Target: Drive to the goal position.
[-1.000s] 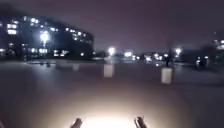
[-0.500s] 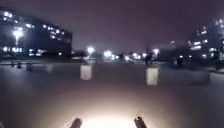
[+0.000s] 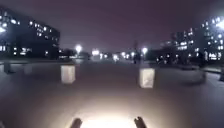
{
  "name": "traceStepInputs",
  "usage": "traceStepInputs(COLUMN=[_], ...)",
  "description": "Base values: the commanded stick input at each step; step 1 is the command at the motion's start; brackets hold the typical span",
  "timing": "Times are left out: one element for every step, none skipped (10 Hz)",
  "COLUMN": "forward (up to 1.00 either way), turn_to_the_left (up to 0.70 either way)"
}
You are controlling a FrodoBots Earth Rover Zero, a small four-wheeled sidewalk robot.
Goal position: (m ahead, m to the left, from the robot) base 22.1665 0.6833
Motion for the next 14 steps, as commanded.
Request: traceStepInputs(forward=[1.0, 1.0, 1.0, 1.0, 1.0, 1.0, 1.0, 1.0, 1.0, 1.0, 1.0, 1.0, 1.0, 1.0], turn_to_the_left=[0.0, 0.0, 0.0, 0.0, 0.0, 0.0, 0.0, 0.0, 0.0, 0.0, 0.0, 0.0, 0.0, 0.0])
